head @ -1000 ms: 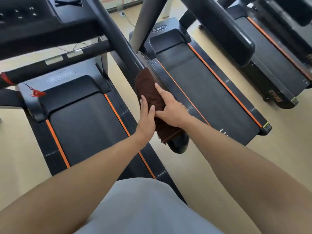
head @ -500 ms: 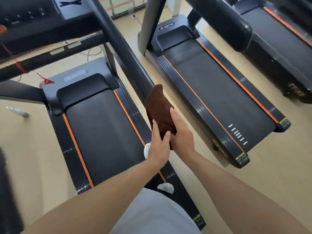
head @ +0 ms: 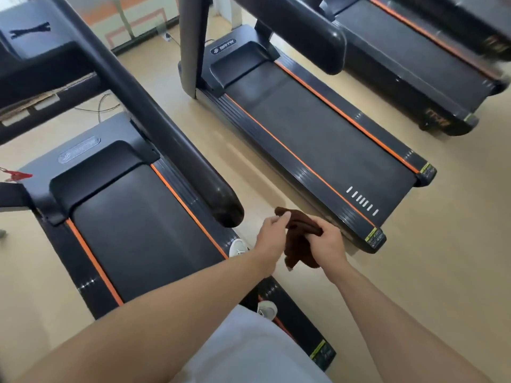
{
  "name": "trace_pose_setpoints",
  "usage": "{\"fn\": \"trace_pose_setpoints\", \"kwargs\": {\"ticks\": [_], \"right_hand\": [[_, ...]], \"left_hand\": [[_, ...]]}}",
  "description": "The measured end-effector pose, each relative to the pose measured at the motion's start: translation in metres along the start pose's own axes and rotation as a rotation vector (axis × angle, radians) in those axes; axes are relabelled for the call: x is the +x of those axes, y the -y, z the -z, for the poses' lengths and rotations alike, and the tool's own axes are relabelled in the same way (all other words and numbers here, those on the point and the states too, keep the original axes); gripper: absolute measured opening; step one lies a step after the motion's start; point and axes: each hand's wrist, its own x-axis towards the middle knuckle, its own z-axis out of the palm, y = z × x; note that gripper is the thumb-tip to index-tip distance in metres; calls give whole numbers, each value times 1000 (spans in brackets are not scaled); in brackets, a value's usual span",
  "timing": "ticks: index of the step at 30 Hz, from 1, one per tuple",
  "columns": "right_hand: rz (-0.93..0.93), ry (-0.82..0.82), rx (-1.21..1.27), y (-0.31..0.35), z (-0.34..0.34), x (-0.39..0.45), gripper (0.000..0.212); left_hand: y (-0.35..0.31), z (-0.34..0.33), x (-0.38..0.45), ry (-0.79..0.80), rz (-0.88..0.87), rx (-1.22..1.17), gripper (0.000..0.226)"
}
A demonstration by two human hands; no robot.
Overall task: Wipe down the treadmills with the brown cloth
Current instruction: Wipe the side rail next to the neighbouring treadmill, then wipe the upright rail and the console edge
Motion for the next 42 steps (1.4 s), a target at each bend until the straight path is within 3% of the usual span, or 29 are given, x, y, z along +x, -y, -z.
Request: {"fn": "trace_pose_setpoints", "kwargs": {"ticks": [3,8,11,12,14,16,22,27,30,33,39,42], "right_hand": [[-41,1,122,5,15,9,53],[-101,156,482,36,27,37,53],[-192,297,696,57,32,63,36],[-242,300,740,60,34,74,41],[-297,269,728,64,36,99,48],[-297,250,619,70,34,122,34],[-329,445,345,102,35,173,42],[-245,147,263,123,23,205,34],[-126,-40,160,134,26,230,14],[89,-252,-98,159,35,259,17],[393,-256,-54,233,79,344,24],[487,-173,-118,272,119,403,30]], "left_hand": [[-21,-5,12,-35,-6,59,51],[-64,-21,31,97,29,-10,51],[-85,-28,55,58,28,55,53],[-92,-30,62,15,-11,55,49],[-107,-34,75,-50,-114,49,36],[-124,-36,90,-55,-215,53,25],[-187,-40,105,19,-555,136,19],[-222,-26,127,-103,-531,94,4],[-238,-17,144,-251,-513,179,21],[-259,-9,159,-363,-518,315,37],[-342,-36,190,-468,-714,363,45],[-398,-64,208,-572,-779,316,49]]}}
